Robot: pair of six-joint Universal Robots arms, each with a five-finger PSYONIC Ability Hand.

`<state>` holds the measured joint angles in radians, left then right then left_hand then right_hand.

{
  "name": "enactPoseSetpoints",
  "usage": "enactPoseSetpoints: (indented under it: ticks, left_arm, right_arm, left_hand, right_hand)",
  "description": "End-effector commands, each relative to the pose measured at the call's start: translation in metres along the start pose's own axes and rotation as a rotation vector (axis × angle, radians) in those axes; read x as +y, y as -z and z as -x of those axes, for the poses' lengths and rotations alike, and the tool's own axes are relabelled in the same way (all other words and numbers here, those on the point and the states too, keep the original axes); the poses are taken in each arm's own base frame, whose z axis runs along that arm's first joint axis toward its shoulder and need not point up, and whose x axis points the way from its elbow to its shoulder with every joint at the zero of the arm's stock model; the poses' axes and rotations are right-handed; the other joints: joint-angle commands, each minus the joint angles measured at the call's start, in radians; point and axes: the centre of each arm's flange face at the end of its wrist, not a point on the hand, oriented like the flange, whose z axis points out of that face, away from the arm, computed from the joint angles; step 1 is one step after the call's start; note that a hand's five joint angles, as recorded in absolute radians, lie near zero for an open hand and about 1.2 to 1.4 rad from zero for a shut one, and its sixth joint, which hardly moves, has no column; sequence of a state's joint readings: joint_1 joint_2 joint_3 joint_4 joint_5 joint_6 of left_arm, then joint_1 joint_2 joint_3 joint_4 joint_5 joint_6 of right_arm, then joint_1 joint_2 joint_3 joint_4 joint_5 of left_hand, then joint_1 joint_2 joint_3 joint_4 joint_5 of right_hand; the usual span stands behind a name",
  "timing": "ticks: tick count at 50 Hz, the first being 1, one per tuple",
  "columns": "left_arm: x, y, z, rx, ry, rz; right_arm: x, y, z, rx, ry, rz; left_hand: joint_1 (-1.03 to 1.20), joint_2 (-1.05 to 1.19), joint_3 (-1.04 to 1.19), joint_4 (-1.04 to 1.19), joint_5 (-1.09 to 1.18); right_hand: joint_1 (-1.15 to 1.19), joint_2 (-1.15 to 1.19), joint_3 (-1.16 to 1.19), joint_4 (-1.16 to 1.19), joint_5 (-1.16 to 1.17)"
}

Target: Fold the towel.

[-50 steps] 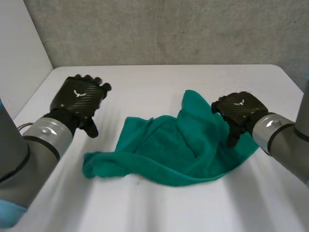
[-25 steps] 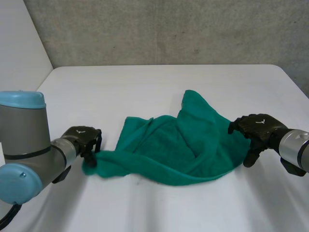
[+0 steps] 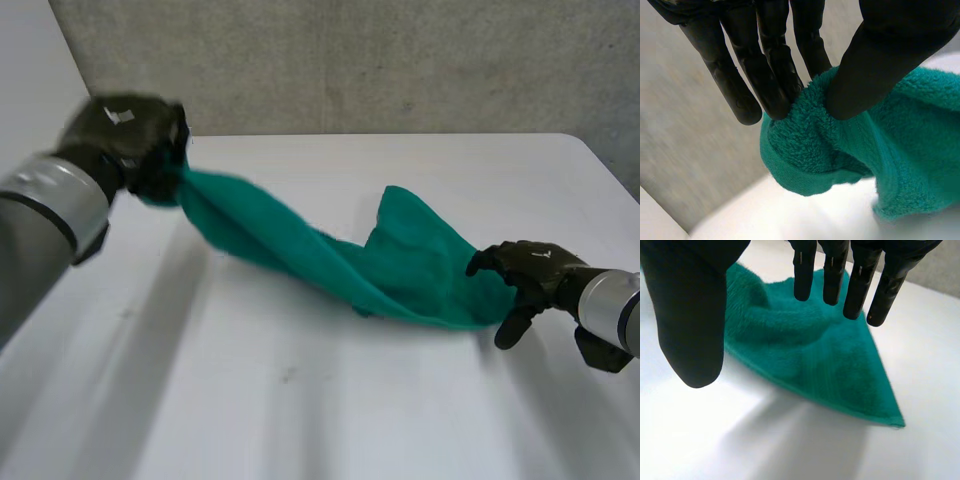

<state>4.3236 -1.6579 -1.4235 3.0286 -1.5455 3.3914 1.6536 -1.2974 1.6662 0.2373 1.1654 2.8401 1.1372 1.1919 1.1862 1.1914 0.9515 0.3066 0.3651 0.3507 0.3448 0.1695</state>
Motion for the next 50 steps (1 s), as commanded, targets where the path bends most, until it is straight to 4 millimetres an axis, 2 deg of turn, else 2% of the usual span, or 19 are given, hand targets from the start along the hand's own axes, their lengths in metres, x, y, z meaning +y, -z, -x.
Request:
enactPoseSetpoints:
  ticks: [1,7,13,14,21,27,29,35,38,44,48,50]
  left_arm:
    - [-0.050,0.025,0.001,-0.031,0.069,-0.179]
    - [-0.072,0.043,-0.010,0.009,0.092,-0.256]
    - [-0.088,0.048,-0.015,0.016,0.101,-0.307]
    - [-0.091,0.048,-0.014,0.003,0.103,-0.315]
    - [-0.100,0.044,-0.010,-0.030,0.103,-0.340]
    - [-0.101,0.039,-0.010,-0.040,0.103,-0.345]
    - [-0.100,0.040,-0.009,-0.045,0.104,-0.344]
    - [-0.098,0.043,-0.011,-0.038,0.106,-0.337]
    - [-0.105,0.056,-0.014,-0.020,0.116,-0.364]
    - [-0.116,0.068,-0.021,0.007,0.126,-0.402]
    - [-0.126,0.081,-0.026,0.034,0.134,-0.436]
    - [-0.132,0.088,-0.029,0.049,0.141,-0.457]
  right_arm:
    - [0.009,0.002,0.018,-0.084,-0.152,0.021]
    - [0.005,-0.009,0.044,-0.151,-0.201,-0.049]
    - [0.016,-0.030,0.065,-0.208,-0.249,-0.029]
    - [0.019,-0.032,0.075,-0.232,-0.248,-0.015]
    - [0.029,-0.028,0.107,-0.305,-0.220,0.024]
    - [0.029,-0.024,0.109,-0.309,-0.217,0.022]
    - [0.023,-0.014,0.104,-0.286,-0.210,-0.005]
    - [0.029,-0.006,0.104,-0.273,-0.205,0.001]
    - [0.034,-0.005,0.108,-0.280,-0.202,0.019]
    - [0.036,-0.004,0.112,-0.286,-0.198,0.024]
    - [0.033,-0.006,0.128,-0.332,-0.173,0.005]
    - [0.030,-0.014,0.139,-0.355,-0.147,-0.025]
  left_hand:
    - [0.259,0.204,0.210,0.205,0.270]
    - [0.259,0.204,0.210,0.205,0.270]
    - [0.259,0.204,0.210,0.205,0.270]
    - [0.259,0.204,0.210,0.205,0.270]
    - [0.259,0.204,0.210,0.205,0.270]
    - [0.259,0.204,0.210,0.205,0.270]
    - [0.259,0.204,0.210,0.205,0.270]
    - [0.259,0.204,0.210,0.205,0.270]
    - [0.259,0.204,0.210,0.205,0.270]
    - [0.259,0.204,0.210,0.205,0.270]
    - [0.259,0.204,0.210,0.205,0.270]
    - [0.259,0.204,0.210,0.205,0.270]
  right_hand:
    - [0.004,-0.054,-0.040,-0.034,-0.033]
    - [0.016,-0.042,-0.028,-0.022,-0.021]
    - [0.037,-0.022,-0.007,-0.001,-0.001]
    - [0.043,-0.016,-0.002,0.004,0.005]
    - [0.054,-0.004,0.010,0.016,0.017]
    - [0.057,-0.001,0.013,0.019,0.020]
    - [0.086,0.028,0.042,0.048,0.049]
    - [0.122,0.063,0.078,0.084,0.084]
    - [0.157,0.098,0.113,0.119,0.120]
    - [0.189,0.131,0.145,0.151,0.152]
    - [0.102,0.043,0.058,0.063,0.064]
    - [0.066,0.008,0.022,0.028,0.029]
